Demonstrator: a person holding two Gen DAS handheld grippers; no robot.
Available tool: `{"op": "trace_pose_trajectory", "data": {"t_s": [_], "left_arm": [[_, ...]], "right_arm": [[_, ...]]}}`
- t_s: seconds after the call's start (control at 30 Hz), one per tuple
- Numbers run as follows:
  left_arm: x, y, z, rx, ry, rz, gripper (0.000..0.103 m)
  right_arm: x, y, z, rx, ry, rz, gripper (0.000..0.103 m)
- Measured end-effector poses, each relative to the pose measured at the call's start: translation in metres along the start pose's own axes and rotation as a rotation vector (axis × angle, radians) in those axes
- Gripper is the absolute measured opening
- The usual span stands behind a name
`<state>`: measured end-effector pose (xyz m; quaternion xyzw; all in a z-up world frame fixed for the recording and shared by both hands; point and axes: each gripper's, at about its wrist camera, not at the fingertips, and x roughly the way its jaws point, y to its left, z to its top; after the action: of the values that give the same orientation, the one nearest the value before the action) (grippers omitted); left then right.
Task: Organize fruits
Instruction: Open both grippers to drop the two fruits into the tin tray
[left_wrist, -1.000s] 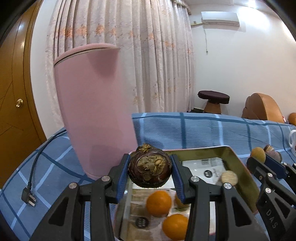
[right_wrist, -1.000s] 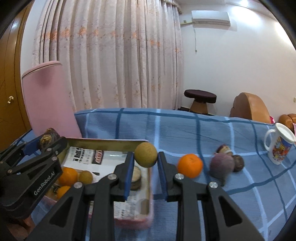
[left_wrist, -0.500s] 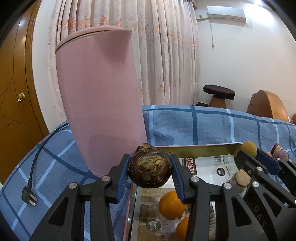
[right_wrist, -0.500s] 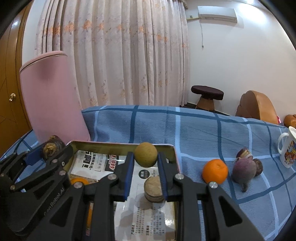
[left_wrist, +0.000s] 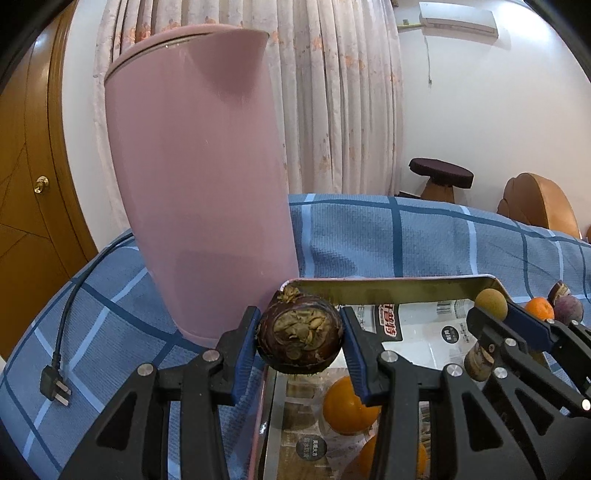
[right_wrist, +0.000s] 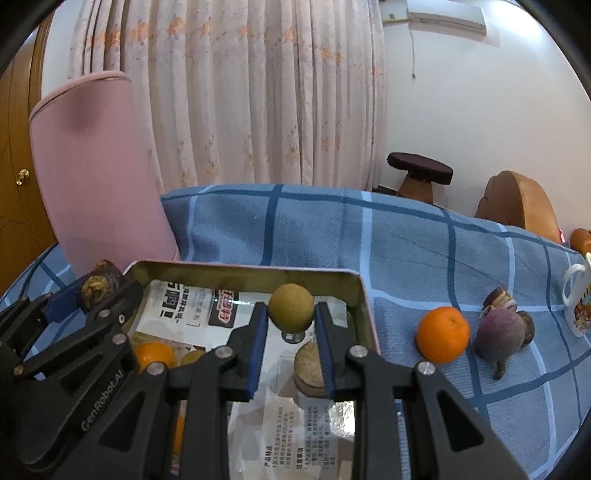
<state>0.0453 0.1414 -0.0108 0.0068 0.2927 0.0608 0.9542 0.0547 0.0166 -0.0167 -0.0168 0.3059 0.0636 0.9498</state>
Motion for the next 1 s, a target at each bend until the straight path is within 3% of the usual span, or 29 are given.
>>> {"op": "trace_pose_trajectory", "data": {"t_s": [0.4,0.53,0.67,0.77,0.87,0.93,1.0], "left_arm": [[0.005,0.002,0.002,0.003,0.022,-0.002,0.046],[0.004,0.002,0.002,0.002,0.022,-0.002,0.046],[0.004,0.002,0.001,0.000,0.020,-0.002,0.046],[0.004,0.002,0.001,0.005,0.022,-0.001,0.046],[0.004,0.003,0.001,-0.002,0.027,-0.010,0.046],[0.005,0.003,0.000,-0.004,0.036,-0.019,0.050],[0.005,0.002,0.000,0.000,0.041,-0.013,0.059]], "right_arm": [[0.007,0.006,-0.002,-0.026,0.037,0.035,0.029],[0.006,0.005,-0.003,-0.015,0.030,0.044,0.046],[0.001,0.000,-0.003,0.012,0.009,0.060,0.050],[-0.014,-0.006,-0.005,0.044,-0.071,0.045,0.058],[-0.026,-0.012,-0.007,0.082,-0.134,0.006,0.076],[-0.030,-0.016,-0.008,0.098,-0.147,-0.008,0.084],[-0.030,-0.019,-0.008,0.108,-0.141,-0.008,0.085]]}}
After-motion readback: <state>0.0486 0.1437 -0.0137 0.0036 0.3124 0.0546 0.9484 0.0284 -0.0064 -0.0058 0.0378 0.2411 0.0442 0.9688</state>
